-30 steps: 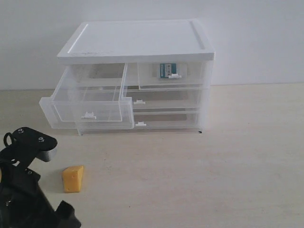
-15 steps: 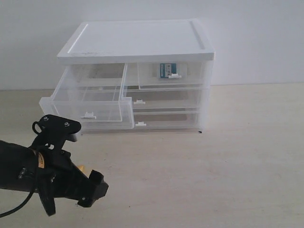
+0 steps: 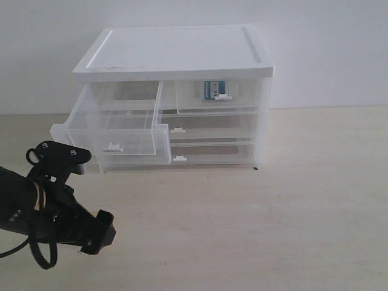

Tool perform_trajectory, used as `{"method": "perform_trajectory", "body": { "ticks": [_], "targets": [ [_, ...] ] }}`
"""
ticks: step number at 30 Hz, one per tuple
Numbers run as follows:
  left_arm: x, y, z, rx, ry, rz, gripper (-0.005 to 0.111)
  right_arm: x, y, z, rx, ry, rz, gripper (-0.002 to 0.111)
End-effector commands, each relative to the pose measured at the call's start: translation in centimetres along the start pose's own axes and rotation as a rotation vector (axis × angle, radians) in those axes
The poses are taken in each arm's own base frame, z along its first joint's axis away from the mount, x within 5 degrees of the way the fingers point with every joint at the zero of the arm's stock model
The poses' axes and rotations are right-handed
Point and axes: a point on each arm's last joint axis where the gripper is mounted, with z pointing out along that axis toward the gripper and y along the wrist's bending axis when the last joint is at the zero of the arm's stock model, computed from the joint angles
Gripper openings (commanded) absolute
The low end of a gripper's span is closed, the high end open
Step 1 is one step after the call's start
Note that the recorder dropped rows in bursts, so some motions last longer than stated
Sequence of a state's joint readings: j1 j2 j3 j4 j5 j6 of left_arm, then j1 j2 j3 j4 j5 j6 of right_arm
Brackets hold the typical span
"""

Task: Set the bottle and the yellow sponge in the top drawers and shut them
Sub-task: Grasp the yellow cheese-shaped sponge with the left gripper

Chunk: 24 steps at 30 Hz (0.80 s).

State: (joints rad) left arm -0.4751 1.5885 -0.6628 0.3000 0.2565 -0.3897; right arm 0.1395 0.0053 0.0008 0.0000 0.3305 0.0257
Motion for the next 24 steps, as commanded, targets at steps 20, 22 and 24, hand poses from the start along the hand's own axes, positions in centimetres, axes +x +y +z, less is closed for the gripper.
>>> {"method": "perform_trajectory", "body": {
  "ticks": [20, 22, 24],
  "targets": [
    [-1.5, 0.0, 3.4, 0.009, -0.046, -0.107, 0.081, -0.1, 0.0, 0.0, 0.003, -0.015, -0.010, 0.000],
    [-1.3, 0.0, 3.7, 0.007, -0.034, -0.110, 0.081, -0.1, 0.0, 0.0, 0.003, -0.015, -0.010, 0.000],
    [-1.1, 0.0, 4.1, 0.002, -0.020, -0.098, 0.081, -0.1, 0.0, 0.0, 0.003, -0.015, -0.010, 0.000]
  ]
}}
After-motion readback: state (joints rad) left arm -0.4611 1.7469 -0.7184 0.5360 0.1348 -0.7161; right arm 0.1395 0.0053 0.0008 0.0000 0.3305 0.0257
